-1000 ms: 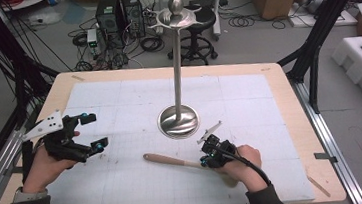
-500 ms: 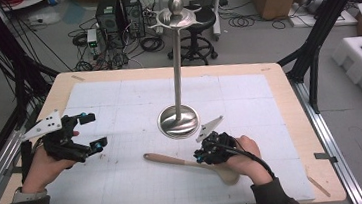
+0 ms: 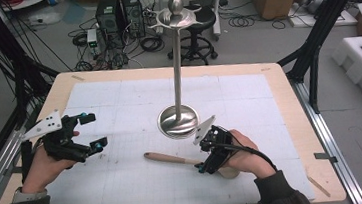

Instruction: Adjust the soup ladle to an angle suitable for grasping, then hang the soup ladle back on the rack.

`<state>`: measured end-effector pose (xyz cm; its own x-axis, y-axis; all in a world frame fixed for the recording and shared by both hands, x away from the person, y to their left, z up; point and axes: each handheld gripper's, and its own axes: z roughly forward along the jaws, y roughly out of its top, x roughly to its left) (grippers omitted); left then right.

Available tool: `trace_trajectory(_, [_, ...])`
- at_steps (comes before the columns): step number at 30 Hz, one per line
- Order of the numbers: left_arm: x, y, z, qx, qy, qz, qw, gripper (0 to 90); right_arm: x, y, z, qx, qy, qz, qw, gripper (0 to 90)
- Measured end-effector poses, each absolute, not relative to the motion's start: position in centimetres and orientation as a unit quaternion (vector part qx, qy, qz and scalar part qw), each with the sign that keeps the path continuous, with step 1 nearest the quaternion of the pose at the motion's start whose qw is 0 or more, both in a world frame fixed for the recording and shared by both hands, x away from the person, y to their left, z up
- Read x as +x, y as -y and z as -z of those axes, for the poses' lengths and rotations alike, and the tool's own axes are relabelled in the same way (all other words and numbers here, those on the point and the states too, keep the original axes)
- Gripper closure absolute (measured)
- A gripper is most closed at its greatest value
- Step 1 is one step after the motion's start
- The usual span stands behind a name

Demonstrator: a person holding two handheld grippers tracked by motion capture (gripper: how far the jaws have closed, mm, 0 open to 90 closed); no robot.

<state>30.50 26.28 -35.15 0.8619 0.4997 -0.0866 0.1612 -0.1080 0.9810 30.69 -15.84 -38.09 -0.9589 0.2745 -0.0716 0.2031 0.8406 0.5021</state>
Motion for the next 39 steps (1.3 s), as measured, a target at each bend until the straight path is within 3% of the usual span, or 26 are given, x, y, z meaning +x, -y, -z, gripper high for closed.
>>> trace_trajectory(21, [30.9,-26.2,35.2,0.729,-0.229,-0.134,0.631,3.0,31.0,15.0,39.9,0.122,-0.972,-0.193,0.044,10.0])
trace_trajectory(30, [31.1,-26.3,35.3,0.729,-0.229,-0.131,0.631,3.0,31.5,14.4,40.5,0.125,-0.977,-0.171,0.033,15.1])
trace_trajectory(36, [30.8,-26.5,35.1,0.727,-0.225,-0.132,0.636,3.0,31.5,14.1,40.7,0.128,-0.980,-0.150,0.028,28.3])
trace_trajectory(39, [30.7,-26.6,35.0,0.723,-0.228,-0.134,0.638,3.0,31.4,13.8,40.6,0.118,-0.982,-0.148,0.029,39.9])
